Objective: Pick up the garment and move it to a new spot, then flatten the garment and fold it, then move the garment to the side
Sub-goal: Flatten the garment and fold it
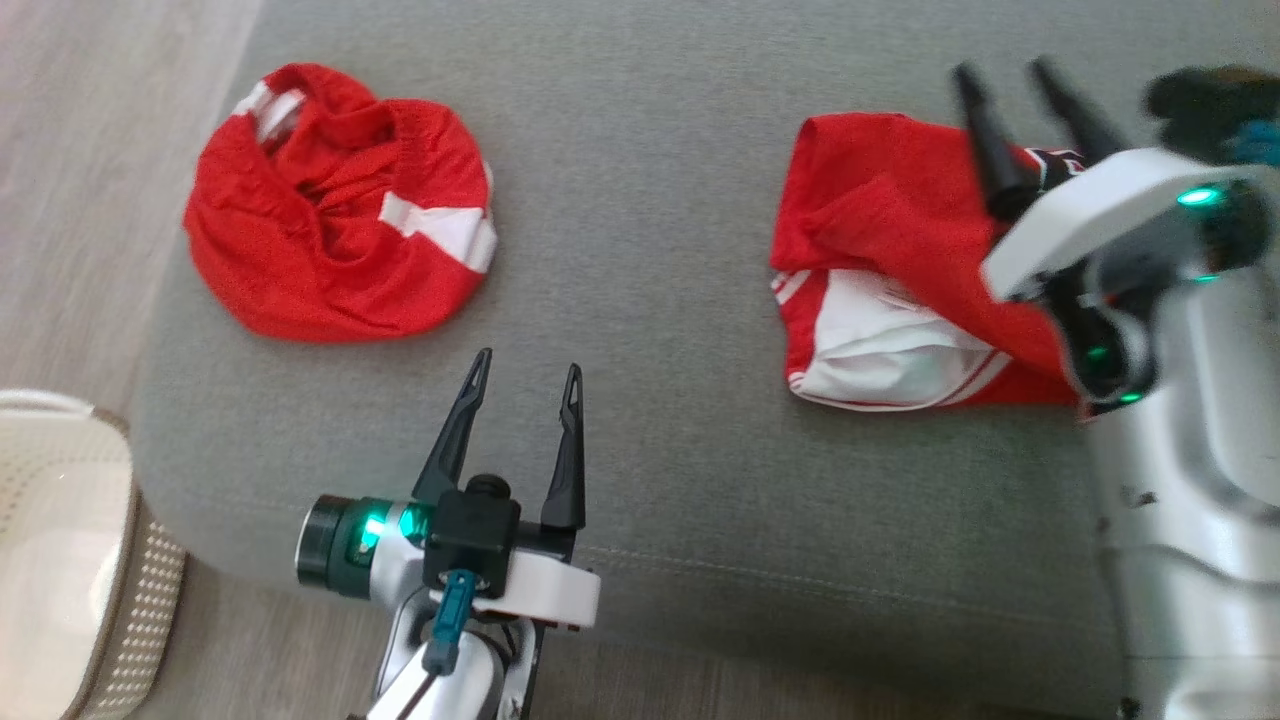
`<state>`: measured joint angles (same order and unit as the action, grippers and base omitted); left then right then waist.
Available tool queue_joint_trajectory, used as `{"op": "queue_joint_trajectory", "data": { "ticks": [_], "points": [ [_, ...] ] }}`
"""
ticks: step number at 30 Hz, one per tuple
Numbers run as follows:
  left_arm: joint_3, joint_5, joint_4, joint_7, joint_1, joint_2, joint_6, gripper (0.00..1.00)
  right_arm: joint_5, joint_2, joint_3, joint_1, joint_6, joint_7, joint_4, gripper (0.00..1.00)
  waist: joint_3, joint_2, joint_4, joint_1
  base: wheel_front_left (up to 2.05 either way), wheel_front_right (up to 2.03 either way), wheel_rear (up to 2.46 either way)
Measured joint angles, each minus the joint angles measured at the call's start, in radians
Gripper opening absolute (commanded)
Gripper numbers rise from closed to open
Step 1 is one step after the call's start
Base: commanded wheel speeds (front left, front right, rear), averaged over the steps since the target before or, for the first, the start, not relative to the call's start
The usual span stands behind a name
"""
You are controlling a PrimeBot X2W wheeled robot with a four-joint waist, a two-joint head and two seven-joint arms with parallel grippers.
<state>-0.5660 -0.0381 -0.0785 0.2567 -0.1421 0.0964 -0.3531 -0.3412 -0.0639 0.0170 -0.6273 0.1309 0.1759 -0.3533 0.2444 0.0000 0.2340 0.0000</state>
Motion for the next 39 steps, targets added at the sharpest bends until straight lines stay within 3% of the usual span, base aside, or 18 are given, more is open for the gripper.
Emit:
{"op": "queue_joint_trajectory", "data": {
  "ticks": [5, 10, 11, 12, 13, 14, 20, 27, 35, 39],
  "points": [
    [0.007, 0.000, 0.012, 0.000, 0.012, 0.002, 0.000, 1.00, 0.122, -0.008, 0.109, 0.039, 0.000, -0.004, 0.108, 1.00, 0.002, 0.0000, -0.037, 0.0000, 0.00, 0.00, 0.00],
    [0.020, 0.000, 0.015, 0.000, 0.013, 0.005, 0.001, 1.00, 0.142, -0.042, 0.131, 0.141, 0.000, -0.038, 0.102, 1.00, 0.009, 0.0000, -0.068, 0.0000, 0.00, 0.00, 0.00],
    [0.020, 0.000, 0.016, 0.000, 0.013, 0.005, 0.001, 1.00, 0.143, -0.057, 0.112, 0.153, 0.000, -0.044, 0.087, 0.91, 0.011, 0.0000, -0.070, 0.0000, 0.00, 0.00, 0.00],
    [0.020, 0.000, 0.016, 0.000, 0.013, 0.005, 0.002, 1.00, 0.143, -0.071, 0.089, 0.158, 0.000, -0.047, 0.069, 0.50, 0.014, 0.0000, -0.070, 0.0000, 0.00, 0.00, 0.00],
    [0.019, 0.000, 0.016, 0.000, 0.013, 0.005, 0.002, 1.00, 0.139, -0.080, 0.063, 0.156, 0.000, -0.054, 0.049, 0.33, 0.015, 0.0000, -0.069, 0.0000, 0.00, 0.00, 0.00],
    [0.019, 0.000, 0.016, 0.000, 0.012, 0.005, 0.007, 1.00, 0.126, -0.093, 0.023, 0.152, 0.000, -0.058, 0.029, 0.00, 0.017, 0.0000, -0.065, 0.0000, 0.00, 0.00, 0.00],
    [0.013, 0.002, 0.014, 0.000, 0.008, 0.004, 0.012, 1.00, 0.042, -0.193, -0.242, 0.027, 0.000, -0.117, -0.136, 0.00, 0.030, 0.0000, -0.030, 0.0000, 0.00, 0.00, 0.00],
    [0.000, 0.002, 0.008, 0.000, 0.007, -0.002, 0.026, 1.00, -0.097, -0.220, -0.548, -0.100, 0.000, -0.139, -0.327, 0.00, 0.035, 0.0000, 0.019, 0.0000, 0.00, 0.00, 0.00],
    [0.007, 0.001, 0.005, 0.000, 0.008, -0.002, 0.026, 1.00, -0.332, -0.220, -0.822, -0.097, 0.000, -0.117, -0.359, 0.00, 0.017, 0.0000, 0.009, 0.0000, 0.00, 0.00, 0.00],
    [0.011, 0.001, 0.004, 0.000, 0.010, -0.002, 0.026, 1.00, -0.436, -0.220, -0.906, -0.080, 0.000, -0.151, -0.325, 0.00, 0.006, 0.0000, -0.014, 0.0000, 0.00, 0.00, 0.00]
  ]
}}
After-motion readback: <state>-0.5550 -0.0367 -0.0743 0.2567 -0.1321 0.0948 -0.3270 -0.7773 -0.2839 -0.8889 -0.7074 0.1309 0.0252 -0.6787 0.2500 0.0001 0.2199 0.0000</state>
